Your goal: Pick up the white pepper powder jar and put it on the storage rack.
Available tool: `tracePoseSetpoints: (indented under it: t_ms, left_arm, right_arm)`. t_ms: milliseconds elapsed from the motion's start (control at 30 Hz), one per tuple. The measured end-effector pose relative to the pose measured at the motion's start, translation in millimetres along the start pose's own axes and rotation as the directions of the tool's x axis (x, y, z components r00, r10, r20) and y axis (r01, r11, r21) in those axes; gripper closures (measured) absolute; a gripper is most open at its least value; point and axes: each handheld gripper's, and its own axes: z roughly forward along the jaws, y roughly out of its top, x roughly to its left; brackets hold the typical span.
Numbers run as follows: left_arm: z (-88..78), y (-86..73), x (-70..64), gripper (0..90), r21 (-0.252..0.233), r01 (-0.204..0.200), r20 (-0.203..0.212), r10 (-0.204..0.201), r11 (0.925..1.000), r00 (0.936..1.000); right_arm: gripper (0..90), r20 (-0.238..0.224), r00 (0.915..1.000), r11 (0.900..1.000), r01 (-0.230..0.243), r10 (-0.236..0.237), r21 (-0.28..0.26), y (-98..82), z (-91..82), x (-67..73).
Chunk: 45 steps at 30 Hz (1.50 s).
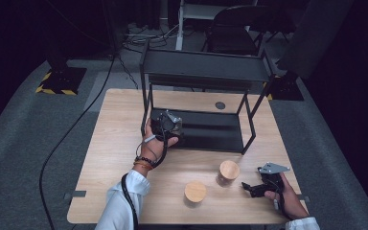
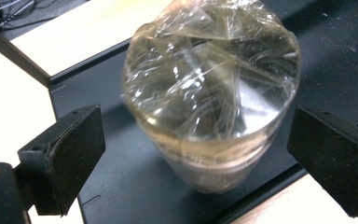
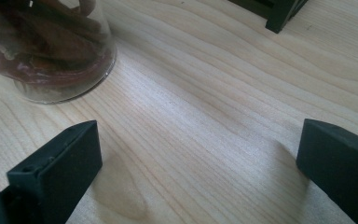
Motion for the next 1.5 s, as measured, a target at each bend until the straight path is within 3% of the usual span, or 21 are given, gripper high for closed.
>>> tracePoseSetpoints:
  t_ms: [367, 667, 1033, 1500]
  left_arm:
    - [-23.0, -1.4, -2.3, 3.4, -0.028, -0.054, 0.008, 0.055, 0.9981, 0.9985]
    - [-40.8, -4.9, -8.0, 3.1, -0.027, -0.119, 0.001, 0.119, 0.9925, 0.9929]
    - [-57.0, -14.6, -14.8, 3.0, -0.048, -0.165, 0.002, 0.165, 0.9852, 0.9863]
    - [-59.2, -38.0, -16.5, 2.9, -0.027, -0.202, -0.011, 0.201, 0.9791, 0.9794]
  right_arm:
    - [0.0, 0.000, 1.0000, 1.000, 0.000, 0.000, 0.000, 0.0, 0.0, 0.0]
    - [0.0, 0.000, 1.0000, 1.000, 0.001, -0.001, 0.000, 0.0, 0.0, 0.0]
    - [0.0, 0.000, 1.0000, 1.000, 0.001, -0.001, 0.000, 0.0, 0.0, -0.1]
    - [0.0, 0.000, 1.0000, 1.000, 0.000, 0.000, 0.000, 0.0, 0.0, 0.0]
